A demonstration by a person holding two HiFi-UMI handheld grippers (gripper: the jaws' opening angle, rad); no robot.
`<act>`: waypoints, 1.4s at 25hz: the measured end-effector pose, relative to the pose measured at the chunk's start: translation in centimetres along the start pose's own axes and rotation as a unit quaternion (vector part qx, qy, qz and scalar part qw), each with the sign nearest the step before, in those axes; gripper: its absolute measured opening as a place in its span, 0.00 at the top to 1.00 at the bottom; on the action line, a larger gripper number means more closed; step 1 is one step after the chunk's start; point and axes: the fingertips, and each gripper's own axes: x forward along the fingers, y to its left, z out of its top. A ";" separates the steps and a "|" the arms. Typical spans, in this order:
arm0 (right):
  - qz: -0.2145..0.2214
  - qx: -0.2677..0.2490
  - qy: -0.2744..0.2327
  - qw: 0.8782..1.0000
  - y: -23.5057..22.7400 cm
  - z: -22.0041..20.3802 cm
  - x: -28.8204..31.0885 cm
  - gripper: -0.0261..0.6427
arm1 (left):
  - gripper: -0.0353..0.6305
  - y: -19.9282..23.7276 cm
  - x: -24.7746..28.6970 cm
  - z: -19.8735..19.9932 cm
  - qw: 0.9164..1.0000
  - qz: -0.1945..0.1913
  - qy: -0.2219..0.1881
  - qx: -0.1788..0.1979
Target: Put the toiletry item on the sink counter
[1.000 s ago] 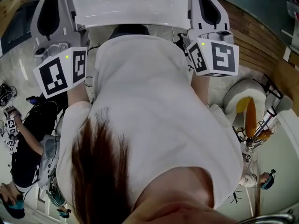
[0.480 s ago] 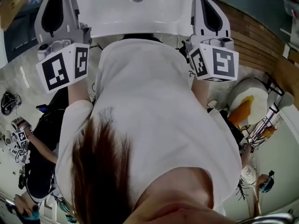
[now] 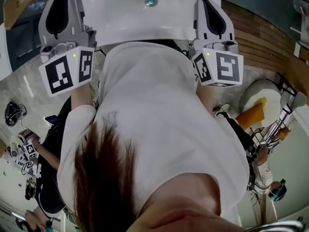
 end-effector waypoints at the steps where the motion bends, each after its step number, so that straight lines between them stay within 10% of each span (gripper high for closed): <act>1: 0.004 0.000 0.002 1.000 0.4 -0.1 0.1 0.94 | 0.88 0.1 0.0 -0.1 1.000 -0.001 0.000 0.000; 35: -0.010 0.014 0.011 1.000 -2.5 -1.3 3.7 0.94 | 0.88 2.9 5.7 -8.3 0.999 0.040 0.031 -0.017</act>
